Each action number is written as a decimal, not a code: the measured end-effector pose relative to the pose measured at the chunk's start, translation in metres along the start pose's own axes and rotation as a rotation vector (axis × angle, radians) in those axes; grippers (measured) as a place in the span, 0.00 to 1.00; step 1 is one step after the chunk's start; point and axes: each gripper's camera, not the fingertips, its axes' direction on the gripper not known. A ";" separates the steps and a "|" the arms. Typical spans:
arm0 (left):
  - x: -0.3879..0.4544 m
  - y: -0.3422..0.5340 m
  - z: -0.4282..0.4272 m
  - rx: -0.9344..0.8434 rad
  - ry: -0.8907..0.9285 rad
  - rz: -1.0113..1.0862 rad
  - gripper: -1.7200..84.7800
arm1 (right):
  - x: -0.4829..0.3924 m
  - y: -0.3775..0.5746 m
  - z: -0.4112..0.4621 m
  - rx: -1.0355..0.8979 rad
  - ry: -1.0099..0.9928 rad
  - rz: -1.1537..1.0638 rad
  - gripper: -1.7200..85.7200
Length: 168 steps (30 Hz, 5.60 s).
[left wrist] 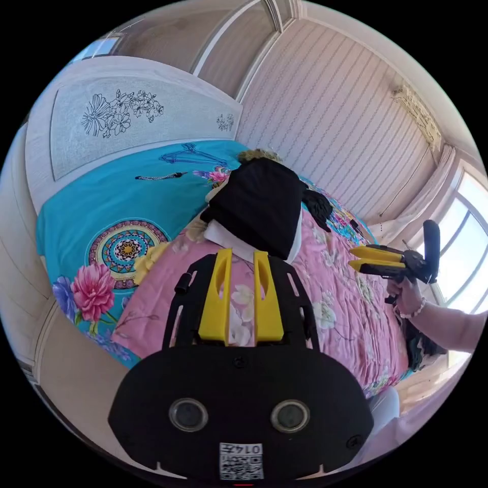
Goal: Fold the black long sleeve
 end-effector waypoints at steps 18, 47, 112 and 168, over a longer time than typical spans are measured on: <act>-0.095 -0.108 0.034 -0.134 0.041 -0.068 0.03 | -0.001 -0.187 0.146 -0.143 -0.161 0.143 0.01; -0.073 -0.152 -0.007 -0.135 0.001 0.057 0.01 | -0.041 -0.226 0.216 -0.164 -0.227 0.067 0.11; 0.107 0.093 -0.259 -0.345 0.450 -0.012 0.01 | 0.022 0.699 -0.051 -0.115 -0.302 0.993 0.02; 0.161 0.127 -0.168 -0.518 0.331 0.071 0.01 | 0.062 0.995 -0.040 0.241 -0.579 1.380 0.01</act>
